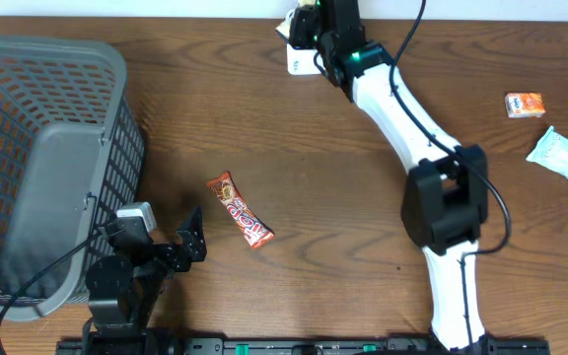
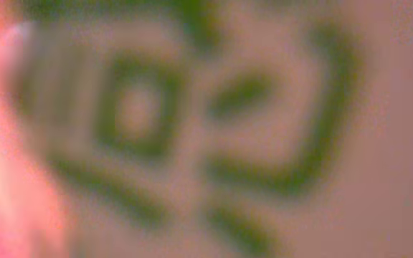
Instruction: Scan the item barcode
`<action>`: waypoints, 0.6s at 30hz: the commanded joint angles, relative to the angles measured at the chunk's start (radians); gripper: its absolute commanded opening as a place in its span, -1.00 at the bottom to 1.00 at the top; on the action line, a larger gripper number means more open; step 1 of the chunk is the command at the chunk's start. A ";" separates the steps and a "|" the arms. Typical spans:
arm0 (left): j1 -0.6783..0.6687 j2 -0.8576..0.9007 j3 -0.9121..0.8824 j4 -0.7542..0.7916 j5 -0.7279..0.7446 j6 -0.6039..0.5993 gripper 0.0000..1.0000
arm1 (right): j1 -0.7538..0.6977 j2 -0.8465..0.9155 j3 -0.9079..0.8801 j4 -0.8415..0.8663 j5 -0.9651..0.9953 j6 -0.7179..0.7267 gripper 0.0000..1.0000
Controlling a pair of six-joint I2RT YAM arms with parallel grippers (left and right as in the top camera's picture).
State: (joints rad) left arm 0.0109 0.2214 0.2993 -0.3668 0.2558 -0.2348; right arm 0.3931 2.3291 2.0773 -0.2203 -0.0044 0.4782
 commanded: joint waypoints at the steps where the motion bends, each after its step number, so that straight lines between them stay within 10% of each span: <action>1: -0.001 -0.002 -0.004 0.001 -0.006 0.013 0.96 | -0.034 0.078 0.077 0.005 0.013 0.103 -0.95; 18: -0.001 -0.002 -0.004 0.001 -0.006 0.013 0.95 | -0.038 0.105 0.080 0.033 -0.091 0.132 -0.97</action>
State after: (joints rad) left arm 0.0109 0.2214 0.2993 -0.3668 0.2558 -0.2348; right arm 0.3519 2.4477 2.1281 -0.1875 -0.0895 0.6098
